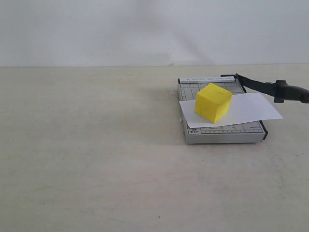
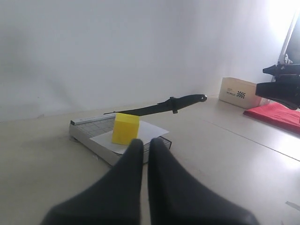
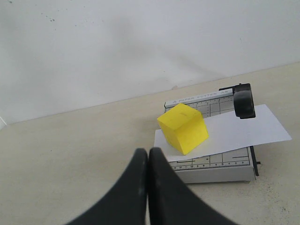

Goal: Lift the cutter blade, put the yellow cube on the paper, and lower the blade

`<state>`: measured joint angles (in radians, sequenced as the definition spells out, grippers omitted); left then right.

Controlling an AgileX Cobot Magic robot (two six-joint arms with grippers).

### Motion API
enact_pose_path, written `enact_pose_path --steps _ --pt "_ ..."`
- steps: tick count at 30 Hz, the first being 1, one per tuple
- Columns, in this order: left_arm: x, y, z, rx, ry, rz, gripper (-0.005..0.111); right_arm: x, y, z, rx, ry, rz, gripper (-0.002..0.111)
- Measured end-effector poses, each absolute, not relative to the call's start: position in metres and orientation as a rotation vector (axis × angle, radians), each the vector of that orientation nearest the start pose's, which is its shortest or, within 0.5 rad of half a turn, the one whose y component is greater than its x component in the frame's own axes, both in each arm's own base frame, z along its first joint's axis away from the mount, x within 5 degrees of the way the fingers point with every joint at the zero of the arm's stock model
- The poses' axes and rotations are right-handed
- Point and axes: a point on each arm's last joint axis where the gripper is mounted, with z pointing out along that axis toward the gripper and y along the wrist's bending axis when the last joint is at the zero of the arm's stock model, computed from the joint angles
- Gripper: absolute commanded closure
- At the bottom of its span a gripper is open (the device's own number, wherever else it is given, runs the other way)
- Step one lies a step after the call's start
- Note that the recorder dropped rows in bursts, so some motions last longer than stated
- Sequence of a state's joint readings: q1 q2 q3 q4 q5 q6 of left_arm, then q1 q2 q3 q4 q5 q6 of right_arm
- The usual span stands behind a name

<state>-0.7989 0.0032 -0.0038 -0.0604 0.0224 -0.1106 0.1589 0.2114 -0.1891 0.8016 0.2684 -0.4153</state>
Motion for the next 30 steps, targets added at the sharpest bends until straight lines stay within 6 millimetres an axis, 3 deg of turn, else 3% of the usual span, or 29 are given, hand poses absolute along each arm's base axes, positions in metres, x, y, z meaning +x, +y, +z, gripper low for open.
enact_pose_path --steps 22,30 --pt "0.040 -0.040 0.212 0.517 1.460 -0.723 0.102 0.066 0.028 0.247 0.034 1.723 0.554 0.108" --pt "0.051 -0.025 0.212 0.261 1.500 -0.456 0.102 0.066 0.028 0.247 0.034 1.723 0.554 0.108"
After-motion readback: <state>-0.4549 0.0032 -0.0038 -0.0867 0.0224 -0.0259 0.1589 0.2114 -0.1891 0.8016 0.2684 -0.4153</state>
